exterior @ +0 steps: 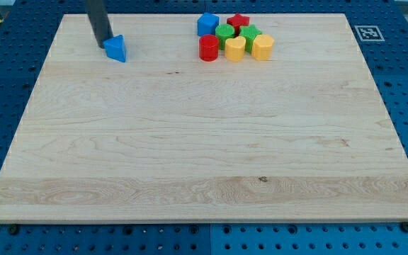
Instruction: Move the blue triangle closer to the red circle
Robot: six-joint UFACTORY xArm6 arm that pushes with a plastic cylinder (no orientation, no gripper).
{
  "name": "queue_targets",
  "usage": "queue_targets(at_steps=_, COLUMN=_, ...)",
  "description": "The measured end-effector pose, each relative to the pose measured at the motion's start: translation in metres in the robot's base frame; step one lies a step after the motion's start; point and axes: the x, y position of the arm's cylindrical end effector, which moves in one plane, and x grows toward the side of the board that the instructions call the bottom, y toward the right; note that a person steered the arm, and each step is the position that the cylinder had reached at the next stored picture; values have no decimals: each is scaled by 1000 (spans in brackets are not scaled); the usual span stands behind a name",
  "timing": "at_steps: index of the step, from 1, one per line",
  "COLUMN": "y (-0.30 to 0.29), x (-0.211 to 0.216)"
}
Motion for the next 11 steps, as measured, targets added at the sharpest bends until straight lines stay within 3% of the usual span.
queue_targets(at_steps=4, y=-1, x=46)
queue_targets(at_steps=8, y=87, x=37)
queue_targets(at_steps=10, y=87, x=83)
queue_targets(at_steps=11, y=101, x=77)
